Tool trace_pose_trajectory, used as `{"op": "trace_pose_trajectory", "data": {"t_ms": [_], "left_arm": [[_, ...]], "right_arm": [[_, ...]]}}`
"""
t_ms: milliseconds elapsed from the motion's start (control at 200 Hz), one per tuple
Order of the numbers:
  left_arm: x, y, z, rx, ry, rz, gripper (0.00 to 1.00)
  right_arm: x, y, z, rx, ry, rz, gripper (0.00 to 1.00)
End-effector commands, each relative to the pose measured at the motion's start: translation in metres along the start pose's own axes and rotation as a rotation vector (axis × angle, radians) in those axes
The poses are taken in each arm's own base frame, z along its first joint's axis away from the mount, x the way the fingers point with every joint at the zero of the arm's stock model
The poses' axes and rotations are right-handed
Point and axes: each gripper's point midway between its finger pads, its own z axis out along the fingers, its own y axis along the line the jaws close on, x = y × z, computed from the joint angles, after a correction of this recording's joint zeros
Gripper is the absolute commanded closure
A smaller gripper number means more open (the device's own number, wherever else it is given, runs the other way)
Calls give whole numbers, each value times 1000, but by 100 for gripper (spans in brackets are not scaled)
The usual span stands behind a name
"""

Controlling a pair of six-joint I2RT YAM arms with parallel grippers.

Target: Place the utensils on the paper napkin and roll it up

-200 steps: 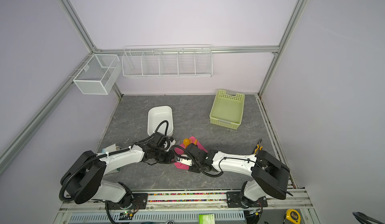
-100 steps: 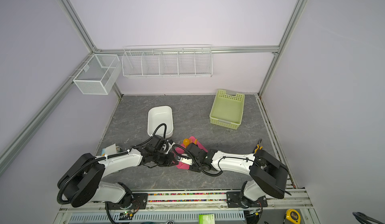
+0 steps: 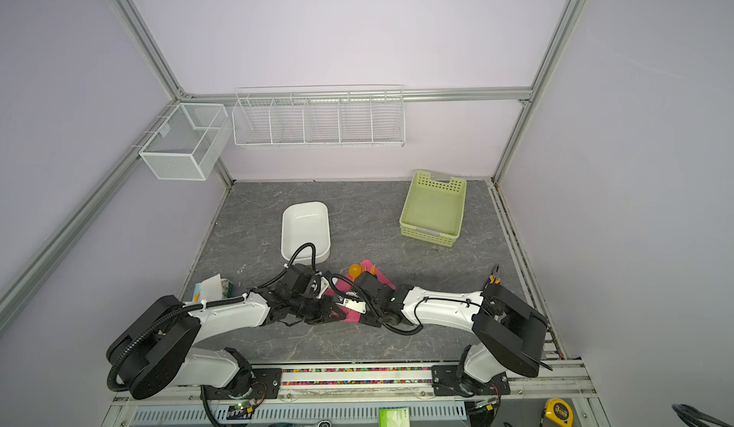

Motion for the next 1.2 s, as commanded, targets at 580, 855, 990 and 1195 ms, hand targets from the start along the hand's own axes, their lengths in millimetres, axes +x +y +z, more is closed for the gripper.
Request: {"op": "trace_pose_trajectory", "data": {"t_ms": [580, 855, 990, 1195], "left_arm": [[-8, 1, 13, -19, -23, -12, 100], [-8, 14, 17, -61, -27, -32, 100], [-8, 19, 19, -78, -26, -46, 100], [-7, 22, 19, -87, -25, -53, 100]], "right_arm": [[-5, -8, -4, 6, -37, 50, 93], [-4, -8, -5, 3, -36, 55, 93], [-3, -8, -6, 6, -32, 56, 93], [-2, -14, -11, 33, -24, 73, 77]]}}
